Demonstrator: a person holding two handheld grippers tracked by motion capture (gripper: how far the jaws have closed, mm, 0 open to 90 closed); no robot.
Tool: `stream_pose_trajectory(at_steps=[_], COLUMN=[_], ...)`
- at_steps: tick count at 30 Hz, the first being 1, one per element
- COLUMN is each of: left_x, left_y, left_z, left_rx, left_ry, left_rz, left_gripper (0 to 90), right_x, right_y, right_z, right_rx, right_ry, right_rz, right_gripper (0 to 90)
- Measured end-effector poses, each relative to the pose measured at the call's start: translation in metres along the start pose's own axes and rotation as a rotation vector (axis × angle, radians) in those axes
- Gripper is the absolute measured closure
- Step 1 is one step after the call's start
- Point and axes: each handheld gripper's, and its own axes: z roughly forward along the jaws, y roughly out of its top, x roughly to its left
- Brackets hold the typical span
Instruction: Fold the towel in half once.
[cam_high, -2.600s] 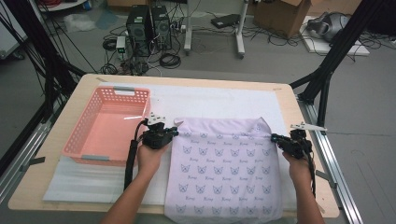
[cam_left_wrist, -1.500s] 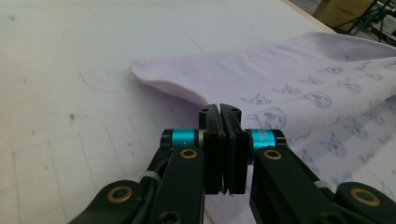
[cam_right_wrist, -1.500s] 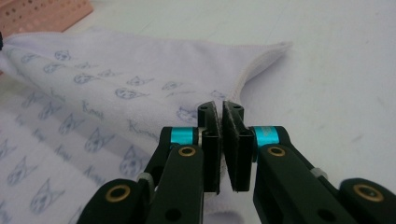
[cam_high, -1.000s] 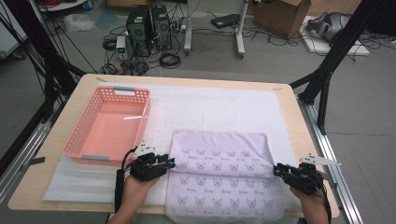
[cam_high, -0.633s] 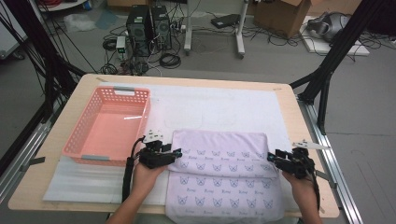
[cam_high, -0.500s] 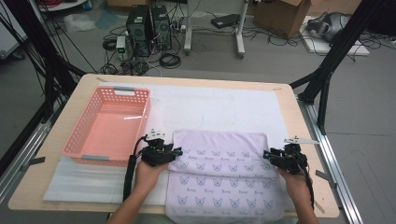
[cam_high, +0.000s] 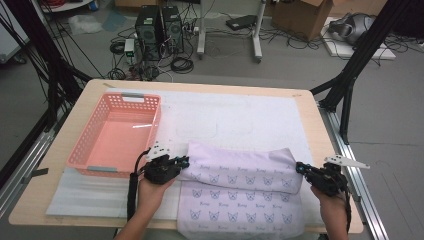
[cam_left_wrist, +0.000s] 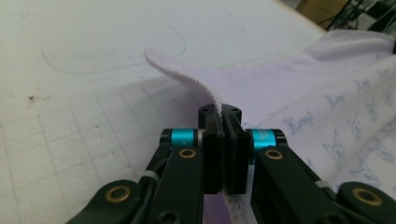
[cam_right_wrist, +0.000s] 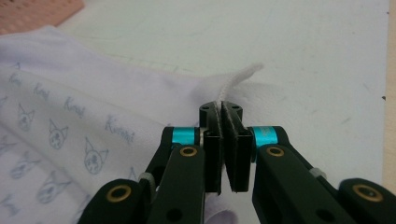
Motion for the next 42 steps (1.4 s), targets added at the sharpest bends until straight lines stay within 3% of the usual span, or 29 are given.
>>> stream_pose_trajectory(at_steps=[2, 9, 12, 16, 17, 18, 22, 24, 28, 30, 32, 36, 38, 40, 41, 42], left_x=[-0.004, -0.018, -0.023, -0.023, -0.022, -0.022, -0.02, -0.016, -0.007, -0.006, -0.007, -0.009, -0.015, -0.021, -0.021, -0.02], left_y=[-0.003, -0.018, -0.031, -0.044, -0.046, -0.047, -0.042, -0.039, -0.038, -0.038, -0.038, -0.037, -0.039, -0.039, -0.038, -0.037], left_z=[-0.009, -0.033, -0.039, -0.038, -0.036, -0.035, -0.035, -0.033, -0.02, -0.014, -0.01, -0.004, -0.001, 0.002, 0.003, 0.004], left_rx=[-0.022, -0.018, 0.026, 0.108, 0.127, 0.127, 0.086, 0.078, 0.126, 0.155, 0.163, 0.171, 0.162, 0.174, 0.177, 0.183], left_ry=[-0.013, -0.032, -0.028, -0.022, -0.017, -0.001, 0.049, 0.061, 0.058, 0.037, 0.026, 0.003, 0.016, 0.057, 0.065, 0.062], left_rz=[0.008, 0.019, 0.016, -0.018, -0.029, -0.033, -0.022, -0.031, -0.062, -0.072, -0.058, -0.041, 0.007, 0.053, 0.058, 0.058], left_gripper=[86.5, 85.4, 84.5, 78.9, 72.4, 64.3, 47.9, 45.2, 39.9, 38.9, 37.2, 38.5, 41.7, 49.6, 55.9, 61.5], right_x=[0.004, 0.019, 0.021, 0.021, 0.021, 0.022, 0.021, 0.019, 0.013, 0.011, 0.014, 0.016, 0.015, 0.012, 0.011, 0.012], right_y=[-0.001, -0.012, -0.022, -0.035, -0.037, -0.039, -0.037, -0.035, -0.039, -0.043, -0.044, -0.043, -0.042, -0.04, -0.04, -0.04], right_z=[-0.007, -0.032, -0.038, -0.034, -0.033, -0.031, -0.032, -0.03, -0.011, 0.0, 0.002, 0.002, 0.002, 0.003, 0.004, 0.005], right_rx=[-0.016, -0.012, 0.023, 0.134, 0.156, 0.17, 0.122, 0.095, 0.143, 0.184, 0.177, 0.198, 0.206, 0.213, 0.22, 0.218], right_ry=[0.008, 0.028, 0.03, -0.005, -0.022, -0.034, -0.071, -0.089, -0.083, -0.077, -0.088, -0.107, -0.107, -0.079, -0.027, -0.025], right_rz=[-0.011, -0.03, -0.022, -0.009, -0.018, -0.017, 0.009, 0.017, 0.03, 0.031, 0.003, -0.056, -0.064, -0.056, -0.039, -0.043], right_gripper=[86.8, 86.8, 86.8, 86.6, 83.5, 73.1, 55.0, 52.1, 44.8, 41.3, 40.5, 49.6, 57.9, 71.7, 80.8, 81.1])
